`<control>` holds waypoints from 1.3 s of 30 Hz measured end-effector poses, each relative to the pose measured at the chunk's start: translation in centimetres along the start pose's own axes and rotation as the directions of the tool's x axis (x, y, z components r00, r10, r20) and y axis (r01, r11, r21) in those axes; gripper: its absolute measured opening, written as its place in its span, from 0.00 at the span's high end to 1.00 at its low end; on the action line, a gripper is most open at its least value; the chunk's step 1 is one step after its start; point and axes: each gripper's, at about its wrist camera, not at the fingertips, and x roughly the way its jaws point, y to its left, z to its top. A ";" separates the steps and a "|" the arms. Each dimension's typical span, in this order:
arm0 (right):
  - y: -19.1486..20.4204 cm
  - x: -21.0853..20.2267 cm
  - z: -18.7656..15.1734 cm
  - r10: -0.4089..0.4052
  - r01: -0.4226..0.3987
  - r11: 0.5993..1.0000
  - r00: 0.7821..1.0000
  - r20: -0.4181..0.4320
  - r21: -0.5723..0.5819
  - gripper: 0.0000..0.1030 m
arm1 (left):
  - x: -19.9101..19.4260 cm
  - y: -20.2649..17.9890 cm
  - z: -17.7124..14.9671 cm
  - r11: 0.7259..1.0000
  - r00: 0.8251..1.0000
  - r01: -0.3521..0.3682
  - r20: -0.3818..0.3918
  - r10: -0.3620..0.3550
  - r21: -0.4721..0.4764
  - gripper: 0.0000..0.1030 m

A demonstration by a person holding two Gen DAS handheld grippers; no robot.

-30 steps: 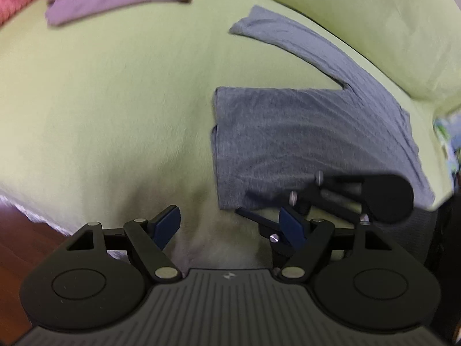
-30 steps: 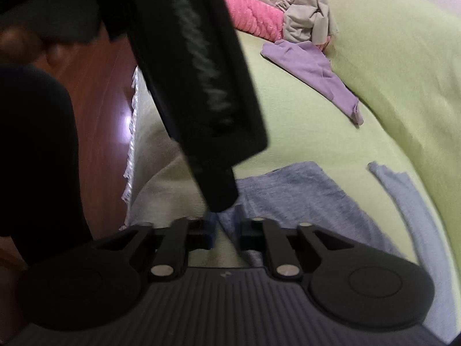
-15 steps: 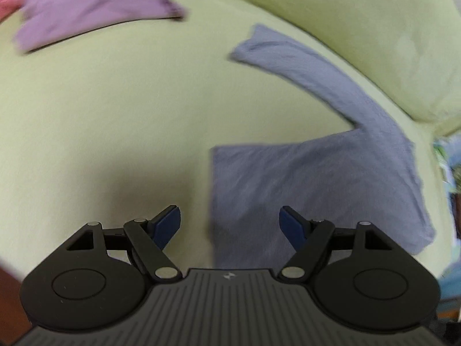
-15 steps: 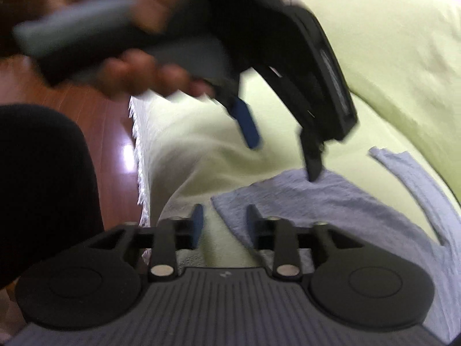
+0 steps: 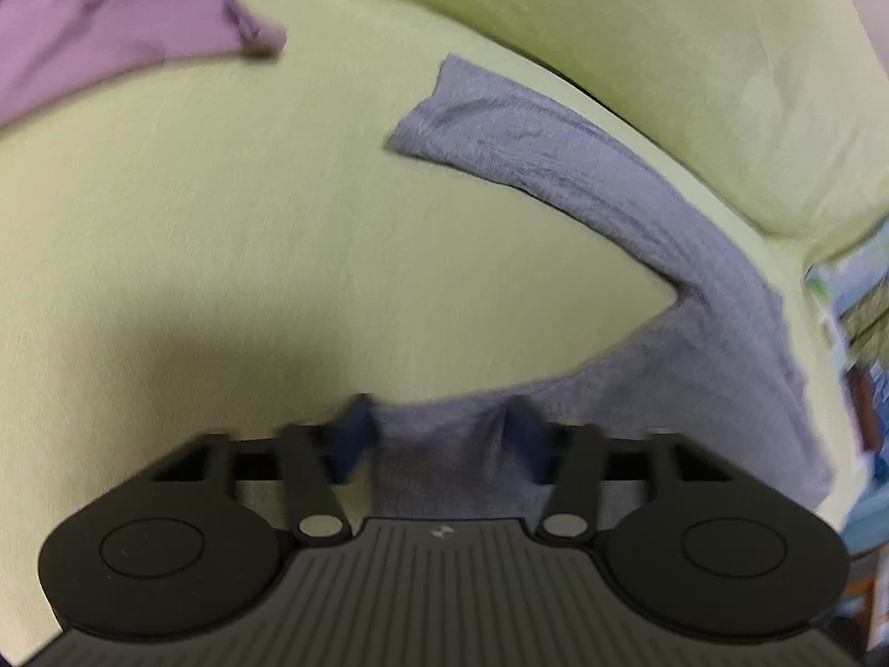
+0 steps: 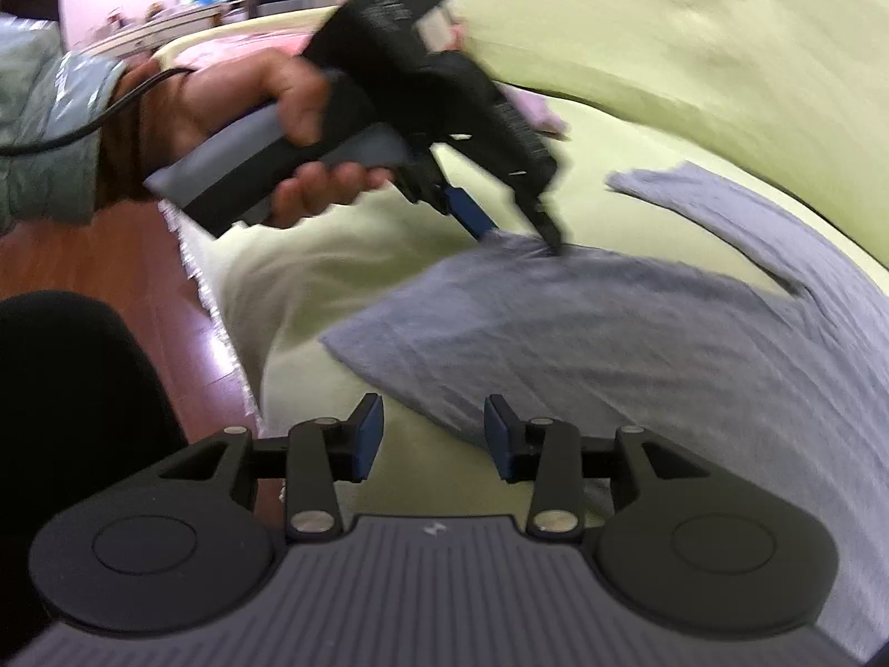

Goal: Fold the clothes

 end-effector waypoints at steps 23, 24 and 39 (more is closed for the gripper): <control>-4.6 -3.4 1.0 -0.186 0.177 0.971 0.982 0.044 0.161 0.61 | -5.2 -2.5 -0.1 0.960 0.963 -0.252 0.127 0.237 0.120 0.90; -5.3 -3.8 0.8 -0.211 0.201 0.964 0.977 0.039 0.176 0.62 | -5.8 -3.6 -0.6 0.970 0.971 -0.215 0.135 0.199 0.116 0.87; -16.3 -11.3 -5.0 -0.453 0.551 0.742 0.832 -0.320 0.382 0.83 | -4.2 -10.2 -10.3 0.914 0.933 -0.351 -0.001 0.359 0.204 0.80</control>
